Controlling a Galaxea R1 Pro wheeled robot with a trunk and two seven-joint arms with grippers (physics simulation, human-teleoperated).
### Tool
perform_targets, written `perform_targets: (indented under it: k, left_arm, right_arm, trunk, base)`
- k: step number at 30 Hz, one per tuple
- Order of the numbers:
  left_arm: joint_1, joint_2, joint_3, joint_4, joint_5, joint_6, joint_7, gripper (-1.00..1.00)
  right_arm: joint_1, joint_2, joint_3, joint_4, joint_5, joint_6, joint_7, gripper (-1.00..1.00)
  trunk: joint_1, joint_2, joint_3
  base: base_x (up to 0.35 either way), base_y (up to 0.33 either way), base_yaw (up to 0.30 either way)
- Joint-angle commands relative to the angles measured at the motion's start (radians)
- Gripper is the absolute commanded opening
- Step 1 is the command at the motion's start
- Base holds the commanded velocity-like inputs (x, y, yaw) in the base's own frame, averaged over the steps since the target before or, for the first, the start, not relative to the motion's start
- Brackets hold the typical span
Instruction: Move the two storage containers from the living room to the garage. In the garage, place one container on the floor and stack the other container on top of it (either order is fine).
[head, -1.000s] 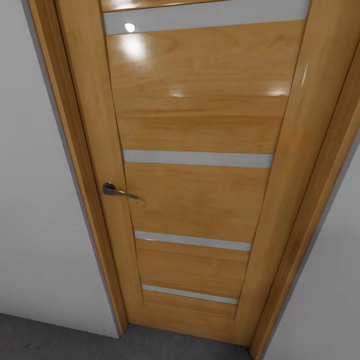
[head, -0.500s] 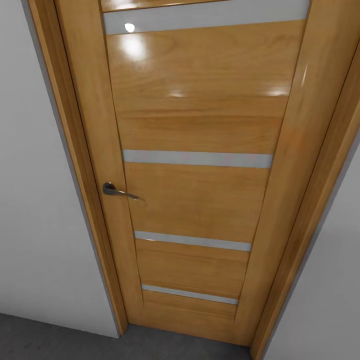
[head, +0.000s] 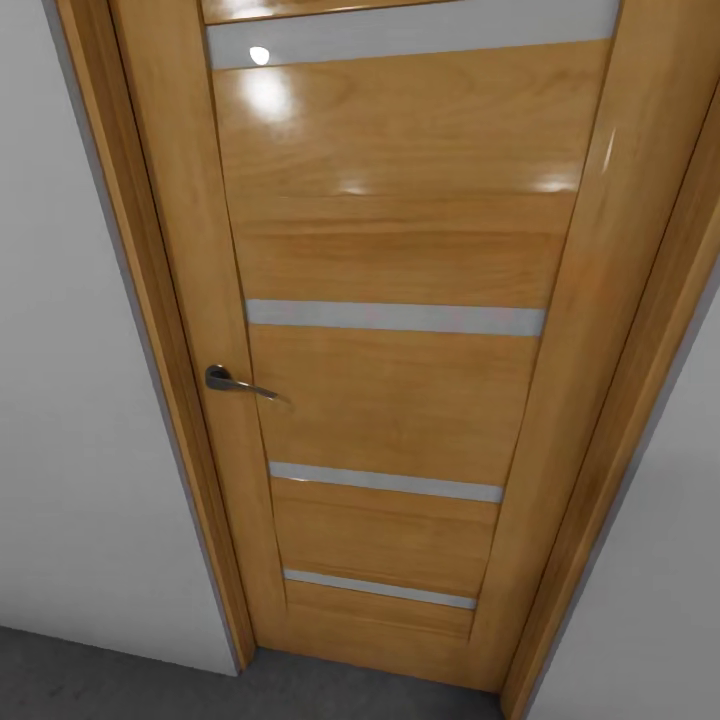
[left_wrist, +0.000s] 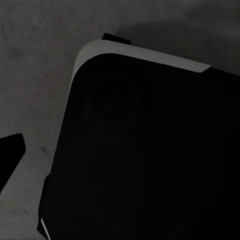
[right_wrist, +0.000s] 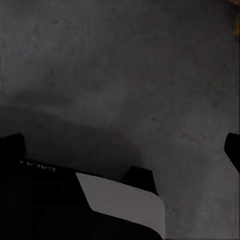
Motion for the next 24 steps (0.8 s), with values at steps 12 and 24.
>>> perform_targets:
  k: [12,24]
  left_arm:
    - [0.000,0.000,0.001,-0.001,0.004,-0.002,0.001,1.00]
    - [0.000,0.000,0.000,-0.001,0.001,-0.002,0.001,1.00]
  right_arm:
    - [-0.247,0.084,0.002,-0.136,0.008,0.289,0.005,1.00]
    - [-0.330,0.084,0.179,-0.560,0.005,0.451,0.017,1.00]
  trunk:
    - [0.000,-0.001,-0.001]
    - [0.000,-0.001,-0.001]
  base:
    - [0.000,0.000,0.000]
    - [0.000,0.000,0.000]
